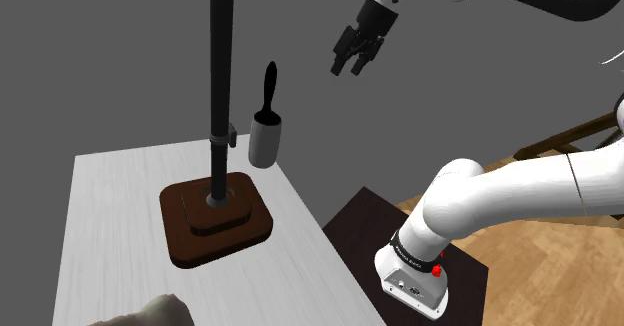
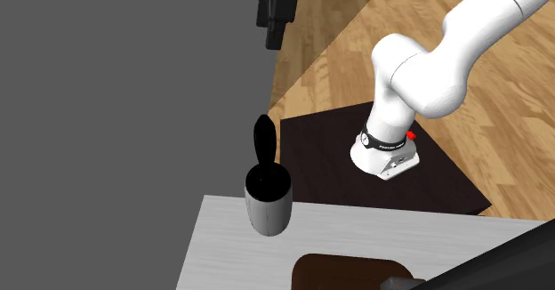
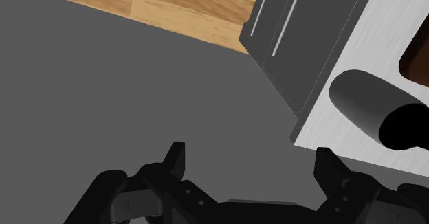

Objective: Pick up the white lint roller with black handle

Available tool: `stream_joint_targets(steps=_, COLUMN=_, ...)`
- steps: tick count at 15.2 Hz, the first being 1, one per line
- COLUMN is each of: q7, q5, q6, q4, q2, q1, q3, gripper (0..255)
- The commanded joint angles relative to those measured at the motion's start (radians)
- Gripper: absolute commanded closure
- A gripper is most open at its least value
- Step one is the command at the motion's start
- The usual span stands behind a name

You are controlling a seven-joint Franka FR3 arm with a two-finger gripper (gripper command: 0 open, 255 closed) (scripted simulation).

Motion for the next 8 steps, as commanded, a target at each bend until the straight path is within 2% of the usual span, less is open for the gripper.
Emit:
stream_joint_targets(steps=1, q7=0.000, q5=0.000, q6=0.000, q4=0.000, q2=0.000, q1=0.000, q3=0.000, gripper=0)
stream_joint_targets(steps=8, q7=-0.067, q5=0.137, q6=0.259, q4=-0.157, q2=-0.016, q1=0.113, q3=0.040, gripper=0)
